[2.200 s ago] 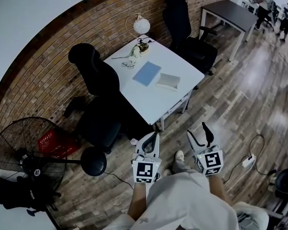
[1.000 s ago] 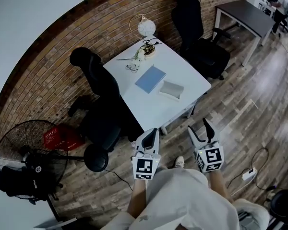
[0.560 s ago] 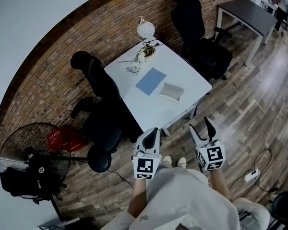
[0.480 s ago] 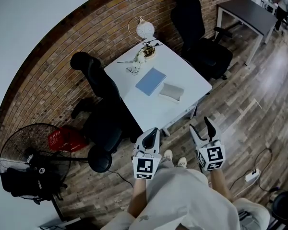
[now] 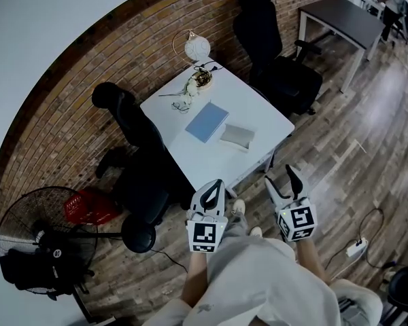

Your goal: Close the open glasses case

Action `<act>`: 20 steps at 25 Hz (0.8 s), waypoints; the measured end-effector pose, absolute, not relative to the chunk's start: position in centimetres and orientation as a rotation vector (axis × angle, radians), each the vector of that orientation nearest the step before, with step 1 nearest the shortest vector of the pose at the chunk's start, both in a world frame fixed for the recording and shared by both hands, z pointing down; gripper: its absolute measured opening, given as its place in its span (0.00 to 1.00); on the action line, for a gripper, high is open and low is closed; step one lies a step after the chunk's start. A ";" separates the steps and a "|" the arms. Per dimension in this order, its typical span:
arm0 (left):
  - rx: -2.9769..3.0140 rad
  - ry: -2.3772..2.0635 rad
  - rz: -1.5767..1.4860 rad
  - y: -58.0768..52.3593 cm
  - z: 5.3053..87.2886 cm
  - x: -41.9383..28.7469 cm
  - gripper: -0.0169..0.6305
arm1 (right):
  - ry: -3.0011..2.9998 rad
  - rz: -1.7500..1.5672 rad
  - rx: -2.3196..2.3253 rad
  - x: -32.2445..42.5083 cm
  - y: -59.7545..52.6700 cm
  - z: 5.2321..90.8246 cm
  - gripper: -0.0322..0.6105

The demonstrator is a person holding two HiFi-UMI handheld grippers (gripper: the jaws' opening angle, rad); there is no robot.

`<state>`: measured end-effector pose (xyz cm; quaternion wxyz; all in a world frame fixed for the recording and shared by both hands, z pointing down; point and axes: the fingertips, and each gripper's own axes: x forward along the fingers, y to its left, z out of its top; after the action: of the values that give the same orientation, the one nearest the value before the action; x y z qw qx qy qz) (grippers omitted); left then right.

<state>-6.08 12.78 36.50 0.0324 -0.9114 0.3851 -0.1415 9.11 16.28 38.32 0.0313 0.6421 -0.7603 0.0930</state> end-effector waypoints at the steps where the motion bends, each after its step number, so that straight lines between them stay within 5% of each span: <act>1: -2.809 1.180 -0.430 12.4 36.4 -5.9 0.03 | -2.338 0.284 1.981 9.2 16.0 38.3 0.50; 20: -2.903 1.099 -0.459 2.9 38.9 -5.4 0.03 | -2.233 0.346 2.008 9.0 7.4 40.2 0.50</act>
<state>-5.42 2.90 38.90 0.0020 -0.9252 0.3503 -0.1462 9.03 7.36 40.23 0.0592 0.6630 -0.7375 0.1143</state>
